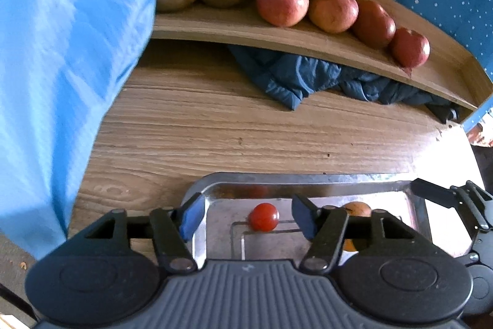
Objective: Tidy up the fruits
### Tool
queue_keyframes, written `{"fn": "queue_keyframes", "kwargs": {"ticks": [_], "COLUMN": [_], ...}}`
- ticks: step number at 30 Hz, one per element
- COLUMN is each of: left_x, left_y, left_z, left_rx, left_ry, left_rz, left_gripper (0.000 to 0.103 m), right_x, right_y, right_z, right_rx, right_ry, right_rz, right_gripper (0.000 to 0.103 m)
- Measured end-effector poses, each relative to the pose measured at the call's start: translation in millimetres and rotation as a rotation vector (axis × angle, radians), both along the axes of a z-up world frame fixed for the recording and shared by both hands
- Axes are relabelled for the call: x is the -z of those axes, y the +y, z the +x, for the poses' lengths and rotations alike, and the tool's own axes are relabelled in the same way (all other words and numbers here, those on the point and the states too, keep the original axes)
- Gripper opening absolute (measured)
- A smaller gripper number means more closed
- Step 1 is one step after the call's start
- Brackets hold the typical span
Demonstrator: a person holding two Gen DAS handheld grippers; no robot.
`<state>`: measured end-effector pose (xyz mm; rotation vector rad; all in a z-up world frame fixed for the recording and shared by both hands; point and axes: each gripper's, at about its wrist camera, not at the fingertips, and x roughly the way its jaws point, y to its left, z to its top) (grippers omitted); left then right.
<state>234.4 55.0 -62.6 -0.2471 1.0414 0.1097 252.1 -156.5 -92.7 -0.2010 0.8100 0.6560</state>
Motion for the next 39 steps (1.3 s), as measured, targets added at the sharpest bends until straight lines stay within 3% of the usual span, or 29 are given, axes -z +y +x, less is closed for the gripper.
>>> {"fn": "queue_keyframes", "kwargs": {"ticks": [4,15,39], "left_x": [-5,-17,-32], "left_y": [-1,-3,-36], "left_z": [-9,-31,-89], "left_rx": [-0.037,-0.122,-0.214], "left_ry": [-0.024,-0.074,-0.154], "left_rz": [0.012,0.044,0.125], "left_gripper": [0.084,0.100,0.102], "right_x": [-7,-22,-43], "right_y": [-9,-32,-68], "right_z": [-4,-10,-48], "right_rx": [0.018,0.065,0.051], "right_ry": [-0.023,-0.088,-0.150], "right_rz": [0.013,0.041,0.100], "right_gripper": [0.099,0.102,0.102]}}
